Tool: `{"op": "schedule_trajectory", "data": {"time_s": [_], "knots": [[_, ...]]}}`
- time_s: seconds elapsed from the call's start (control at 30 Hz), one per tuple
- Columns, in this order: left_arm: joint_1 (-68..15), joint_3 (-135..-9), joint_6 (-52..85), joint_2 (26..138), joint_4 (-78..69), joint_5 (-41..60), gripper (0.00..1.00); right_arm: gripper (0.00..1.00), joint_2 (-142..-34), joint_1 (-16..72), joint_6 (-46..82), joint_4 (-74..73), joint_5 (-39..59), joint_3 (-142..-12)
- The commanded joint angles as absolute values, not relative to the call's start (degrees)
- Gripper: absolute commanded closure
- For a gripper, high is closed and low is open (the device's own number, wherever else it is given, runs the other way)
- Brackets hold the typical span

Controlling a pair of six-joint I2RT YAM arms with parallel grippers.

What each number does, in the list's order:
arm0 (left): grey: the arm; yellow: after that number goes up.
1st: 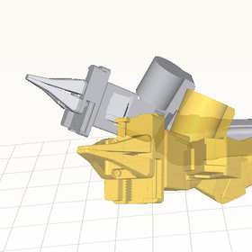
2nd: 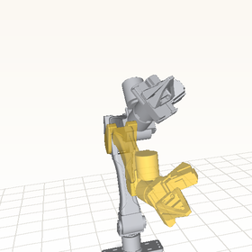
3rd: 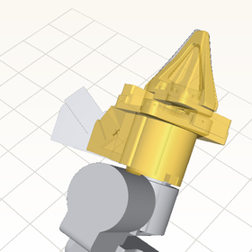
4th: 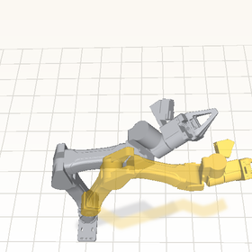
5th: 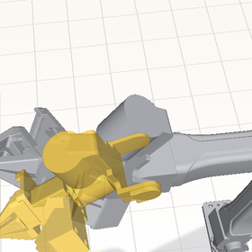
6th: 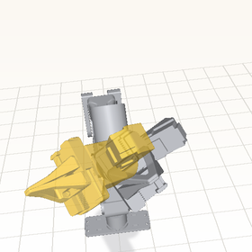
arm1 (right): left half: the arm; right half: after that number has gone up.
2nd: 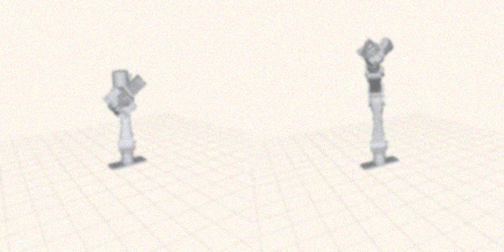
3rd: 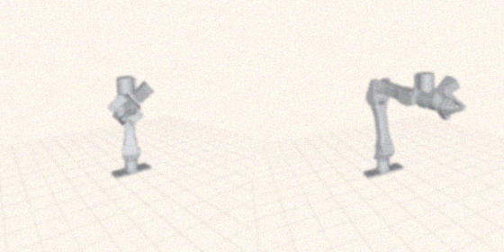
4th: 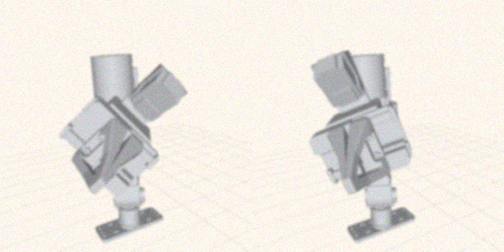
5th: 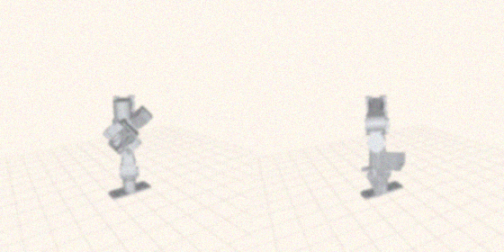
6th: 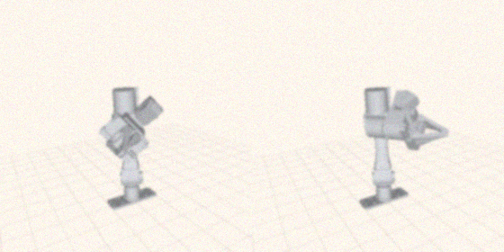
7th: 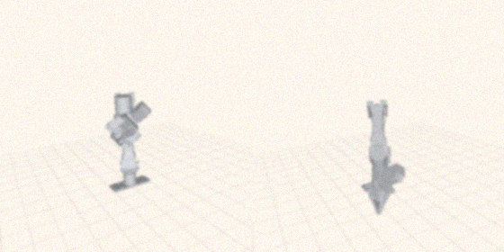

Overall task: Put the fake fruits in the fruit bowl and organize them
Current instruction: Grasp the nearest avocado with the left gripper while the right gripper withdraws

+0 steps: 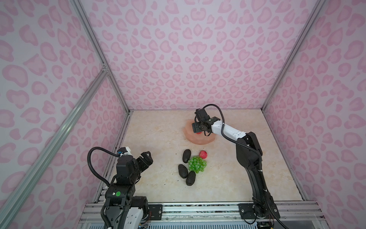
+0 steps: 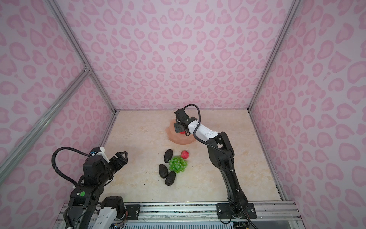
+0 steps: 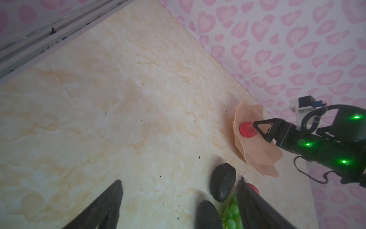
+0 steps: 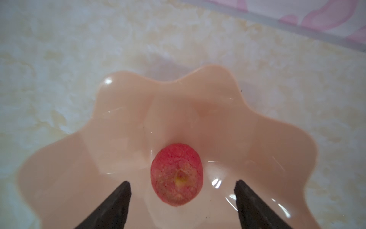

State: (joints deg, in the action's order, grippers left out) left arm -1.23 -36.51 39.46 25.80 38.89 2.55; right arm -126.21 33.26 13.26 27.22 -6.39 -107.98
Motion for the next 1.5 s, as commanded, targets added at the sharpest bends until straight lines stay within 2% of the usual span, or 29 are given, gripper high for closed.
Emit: {"op": "schedule_trajectory", "data": {"time_s": [0.0,0.17,0.37,0.63,0.77,1.07,1.23,1.47], "knots": [[-1.98,-35.40,41.58,26.13,38.84,7.18,0.11,0.11,-120.15,33.23,13.28,23.32,-6.52,-105.00],[-6.63,-32.44,44.50,26.85,35.79,7.27,0.13,0.06,-106.97,33.20,14.57,17.85,-6.26,-93.74],[-19.31,-31.50,47.05,32.65,32.43,-0.19,0.14,0.02,-89.31,33.22,17.38,6.82,-3.54,-70.19],[-31.37,-30.04,50.71,42.89,24.49,-3.11,0.14,0.02,-75.52,32.80,20.50,11.84,-8.32,-54.68],[-34.64,-30.23,50.99,48.68,20.04,-2.67,0.14,0.02,-70.44,30.43,22.38,12.20,-7.85,-48.25],[-43.90,-34.39,51.81,65.37,17.93,-5.36,0.15,0.02,-65.55,26.20,21.57,12.96,-6.95,-44.92],[-45.59,-36.05,52.45,71.37,16.29,-5.69,0.15,0.02,-63.48,25.49,20.91,13.62,-7.13,-44.55],[-45.72,-35.16,52.74,77.10,13.39,-4.26,0.28,0.02,-61.33,24.39,20.87,13.89,-6.65,-43.13]]}}
